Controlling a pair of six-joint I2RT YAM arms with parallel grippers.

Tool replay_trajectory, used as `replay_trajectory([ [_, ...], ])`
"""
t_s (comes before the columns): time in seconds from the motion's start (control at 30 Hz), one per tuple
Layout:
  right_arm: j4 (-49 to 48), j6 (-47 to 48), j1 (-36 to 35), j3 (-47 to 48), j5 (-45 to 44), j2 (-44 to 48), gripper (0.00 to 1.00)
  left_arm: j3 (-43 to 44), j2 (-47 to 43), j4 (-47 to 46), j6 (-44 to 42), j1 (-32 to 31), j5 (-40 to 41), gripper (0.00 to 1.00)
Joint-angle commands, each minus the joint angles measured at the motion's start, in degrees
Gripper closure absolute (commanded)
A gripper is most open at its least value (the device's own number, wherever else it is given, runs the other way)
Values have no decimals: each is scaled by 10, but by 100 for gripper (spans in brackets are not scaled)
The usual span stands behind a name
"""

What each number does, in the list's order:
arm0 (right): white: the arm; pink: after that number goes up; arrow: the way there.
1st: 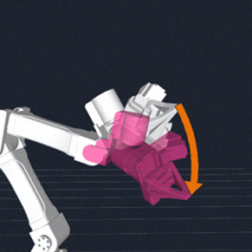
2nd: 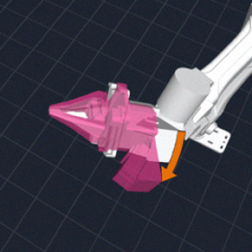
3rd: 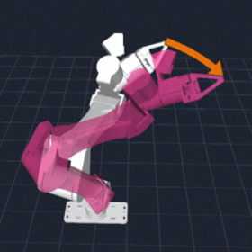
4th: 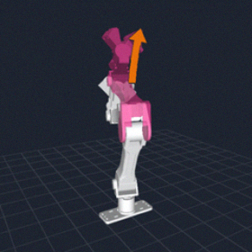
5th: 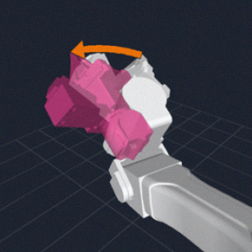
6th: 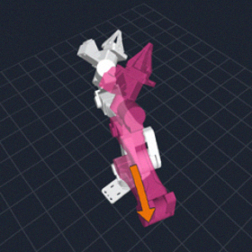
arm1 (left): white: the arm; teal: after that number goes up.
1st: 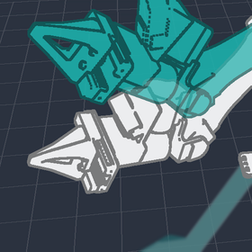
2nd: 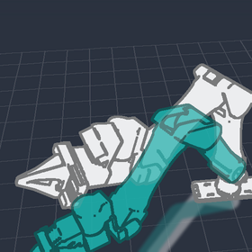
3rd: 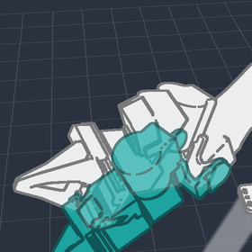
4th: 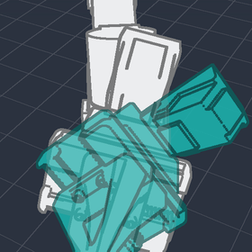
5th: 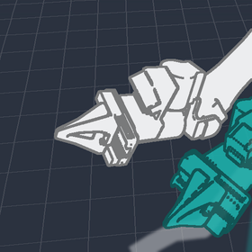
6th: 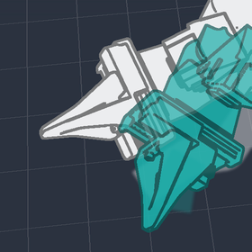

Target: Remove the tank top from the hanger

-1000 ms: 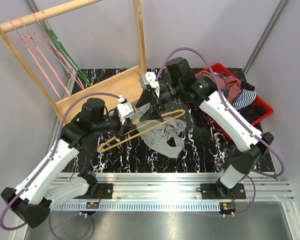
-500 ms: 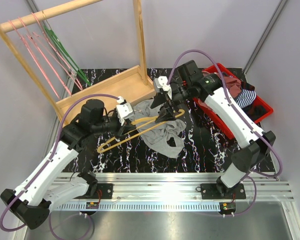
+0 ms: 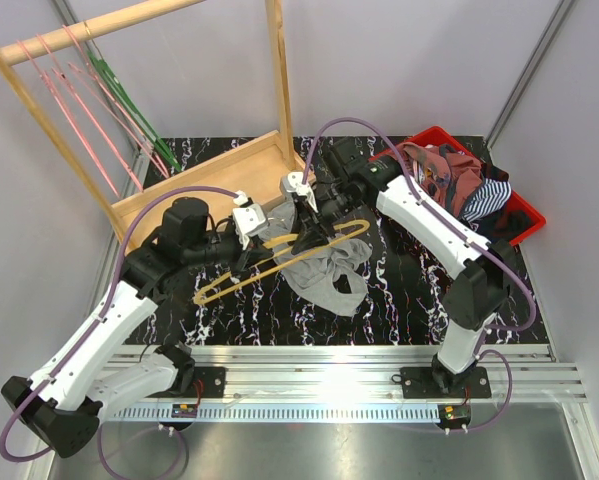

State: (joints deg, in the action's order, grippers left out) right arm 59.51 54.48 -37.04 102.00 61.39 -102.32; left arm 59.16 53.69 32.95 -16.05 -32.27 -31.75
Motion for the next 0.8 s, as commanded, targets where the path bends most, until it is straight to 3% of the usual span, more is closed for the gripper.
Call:
replay_trajectory([
  [0.0, 10, 17, -8, 33, 21, -4, 72, 4, -8, -56, 10, -4, -15, 100],
  [0.07, 12, 23, -8, 32, 19, -2, 92, 1, -9, -55, 11, -3, -16, 100],
  [0.13, 17, 40, -8, 26, 13, 6, 100, -1, -10, -60, 12, -3, -17, 95],
  [0.23, 55, 86, 7, 23, 17, 16, 100, -6, -23, -79, 25, -3, -19, 65],
  [0.27, 68, 98, 15, 20, 26, 18, 100, -8, -27, -84, 31, -3, -22, 44],
  [0.37, 98, 128, 65, 8, 79, 32, 100, -11, -52, -91, 34, -2, -23, 20],
  [0.4, 105, 152, 77, -1, 102, 41, 100, -17, -58, -93, 35, -2, -25, 7],
  [0.47, 138, 184, 105, -15, 117, 48, 100, -23, -72, -94, 43, 2, -43, 1],
  [0.6, 208, 288, 126, -36, 128, 56, 100, -45, -86, -92, 44, 12, -63, 1],
  [0.77, 256, 344, 130, -68, 135, 70, 100, -30, -84, -47, -19, 22, -90, 1],
])
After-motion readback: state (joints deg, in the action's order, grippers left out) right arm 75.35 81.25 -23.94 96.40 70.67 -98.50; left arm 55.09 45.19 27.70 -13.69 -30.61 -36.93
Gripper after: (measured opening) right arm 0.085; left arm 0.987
